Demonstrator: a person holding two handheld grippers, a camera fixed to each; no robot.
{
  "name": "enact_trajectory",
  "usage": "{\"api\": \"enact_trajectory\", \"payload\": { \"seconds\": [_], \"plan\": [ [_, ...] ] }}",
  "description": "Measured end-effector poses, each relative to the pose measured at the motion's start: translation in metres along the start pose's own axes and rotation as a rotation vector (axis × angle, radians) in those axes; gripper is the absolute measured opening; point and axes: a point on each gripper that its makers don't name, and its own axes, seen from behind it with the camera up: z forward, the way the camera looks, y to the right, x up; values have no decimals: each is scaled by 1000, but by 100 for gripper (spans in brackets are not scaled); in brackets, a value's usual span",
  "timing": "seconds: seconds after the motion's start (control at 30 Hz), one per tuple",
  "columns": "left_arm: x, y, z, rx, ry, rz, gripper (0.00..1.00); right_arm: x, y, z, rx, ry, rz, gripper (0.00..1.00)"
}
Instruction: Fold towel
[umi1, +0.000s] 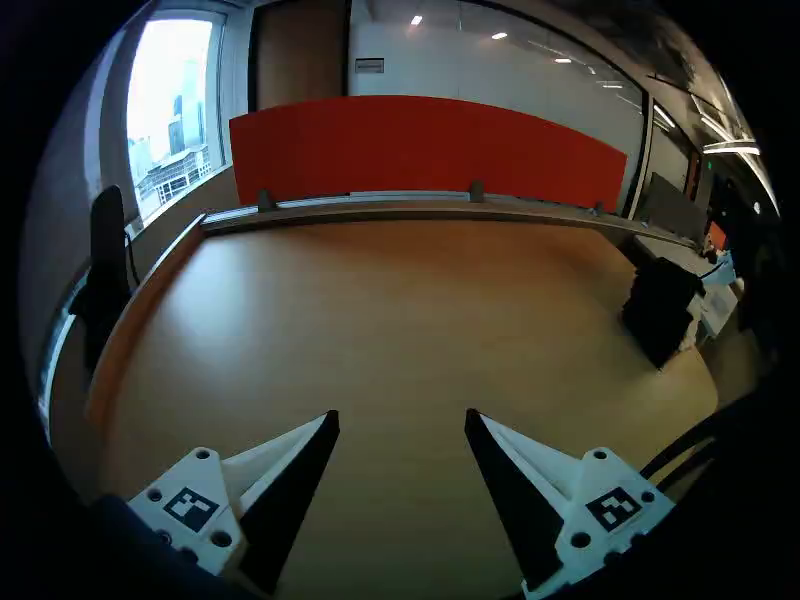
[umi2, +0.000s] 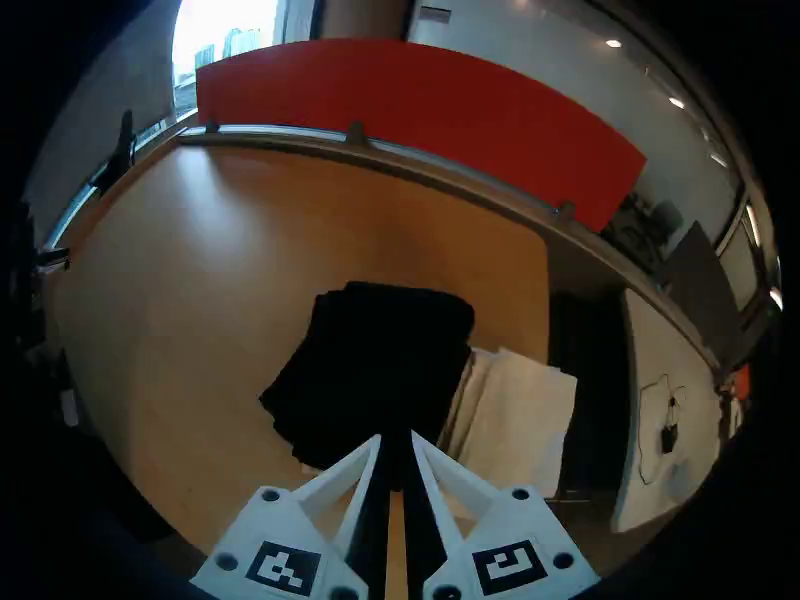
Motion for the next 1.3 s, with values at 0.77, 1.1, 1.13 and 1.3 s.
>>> {"api": "enact_trajectory", "payload": {
  "seconds": [0.77,1.1,1.13,1.3],
  "plan": [
    [-3,-5,-2,14,-7,8,94,-59,7,35,-18,-102,102,6],
    [-2,-7,-1,17,-10,9,93,-65,8,41,-21,-114,119,6],
    [-2,-7,-1,17,-10,10,94,-66,8,41,-21,-116,120,6],
    [-1,-7,1,14,-11,11,94,-67,8,43,-24,-115,124,6]
  ]
}}
